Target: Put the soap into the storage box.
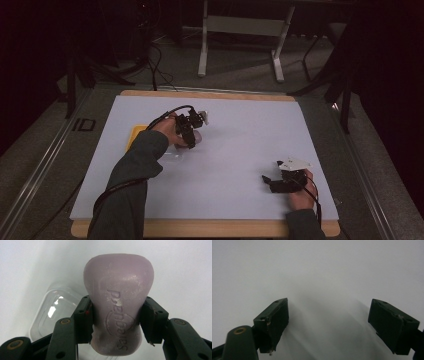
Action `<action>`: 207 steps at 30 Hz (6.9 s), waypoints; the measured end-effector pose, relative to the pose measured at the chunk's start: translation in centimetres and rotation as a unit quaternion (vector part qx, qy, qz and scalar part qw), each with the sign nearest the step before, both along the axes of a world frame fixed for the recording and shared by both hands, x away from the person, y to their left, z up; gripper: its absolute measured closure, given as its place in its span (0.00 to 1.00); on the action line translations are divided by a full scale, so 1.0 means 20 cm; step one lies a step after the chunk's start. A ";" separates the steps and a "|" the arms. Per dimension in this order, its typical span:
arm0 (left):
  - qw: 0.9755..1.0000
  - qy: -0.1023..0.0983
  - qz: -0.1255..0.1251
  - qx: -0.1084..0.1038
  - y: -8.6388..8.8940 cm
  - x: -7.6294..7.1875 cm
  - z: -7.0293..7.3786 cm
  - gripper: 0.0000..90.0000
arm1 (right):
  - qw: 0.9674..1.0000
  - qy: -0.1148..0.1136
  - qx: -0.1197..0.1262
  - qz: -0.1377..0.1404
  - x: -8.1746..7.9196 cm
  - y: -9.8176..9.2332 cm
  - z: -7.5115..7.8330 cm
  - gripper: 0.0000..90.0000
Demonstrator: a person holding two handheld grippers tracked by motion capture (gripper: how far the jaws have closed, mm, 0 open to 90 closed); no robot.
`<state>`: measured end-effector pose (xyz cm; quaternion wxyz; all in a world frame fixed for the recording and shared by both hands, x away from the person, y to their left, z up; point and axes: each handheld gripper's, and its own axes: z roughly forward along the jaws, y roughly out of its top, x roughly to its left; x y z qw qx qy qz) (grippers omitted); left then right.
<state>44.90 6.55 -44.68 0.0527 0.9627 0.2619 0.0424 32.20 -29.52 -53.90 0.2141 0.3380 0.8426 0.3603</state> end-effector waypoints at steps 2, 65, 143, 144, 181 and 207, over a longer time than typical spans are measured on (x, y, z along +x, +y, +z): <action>1.000 0.000 0.001 -0.002 0.01 0.00 0.01 0.55 | 1.000 0.000 0.000 0.000 0.00 0.00 0.00 0.18; 0.998 0.007 0.055 -0.006 0.28 0.00 0.04 0.55 | 1.000 -0.003 -0.001 -0.001 0.00 0.00 0.00 0.18; 0.979 0.018 0.202 -0.002 0.66 0.01 0.01 0.55 | 1.000 -0.005 -0.006 0.001 -0.01 0.01 0.00 0.18; 0.978 0.018 0.206 -0.002 0.66 0.01 0.00 0.55 | 1.000 -0.005 -0.006 0.001 -0.01 0.01 0.00 0.18; 0.954 0.030 0.298 0.001 0.76 0.06 -0.16 0.55 | 1.000 -0.006 -0.008 0.001 -0.01 0.01 0.00 0.18; 0.959 -0.003 0.279 -0.046 0.84 0.02 -0.12 0.35 | 1.000 -0.007 -0.009 0.002 -0.01 0.01 0.00 0.18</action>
